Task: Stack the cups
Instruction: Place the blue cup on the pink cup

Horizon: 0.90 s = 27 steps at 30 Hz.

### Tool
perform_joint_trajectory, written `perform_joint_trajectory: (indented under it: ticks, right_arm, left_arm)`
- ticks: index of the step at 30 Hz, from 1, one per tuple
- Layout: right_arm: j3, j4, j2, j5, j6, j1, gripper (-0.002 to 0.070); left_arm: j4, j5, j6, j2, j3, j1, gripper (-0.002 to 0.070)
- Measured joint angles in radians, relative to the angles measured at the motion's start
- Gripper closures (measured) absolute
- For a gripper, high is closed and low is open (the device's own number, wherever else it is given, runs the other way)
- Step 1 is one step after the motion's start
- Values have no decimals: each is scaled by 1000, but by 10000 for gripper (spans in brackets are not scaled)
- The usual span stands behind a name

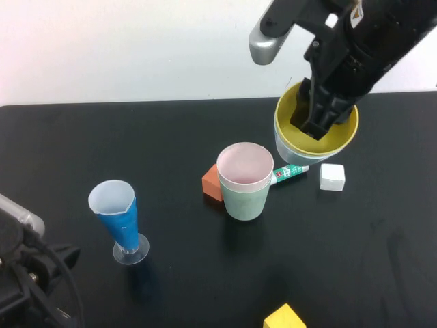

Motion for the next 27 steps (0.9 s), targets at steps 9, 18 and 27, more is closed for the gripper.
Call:
perform_joint_trajectory:
  ticks: [9, 18, 27]
  right_arm:
    - [-20, 58, 141, -56, -2, 0, 444]
    - [-70, 121, 161, -106, -2, 0, 446]
    - [-126, 123, 184, -121, -4, 0, 446]
  left_arm:
    - [-6, 0, -2, 0, 0, 0, 676]
    - [-48, 0, -2, 0, 0, 0, 676]
    - [-55, 2, -2, 0, 0, 0, 675]
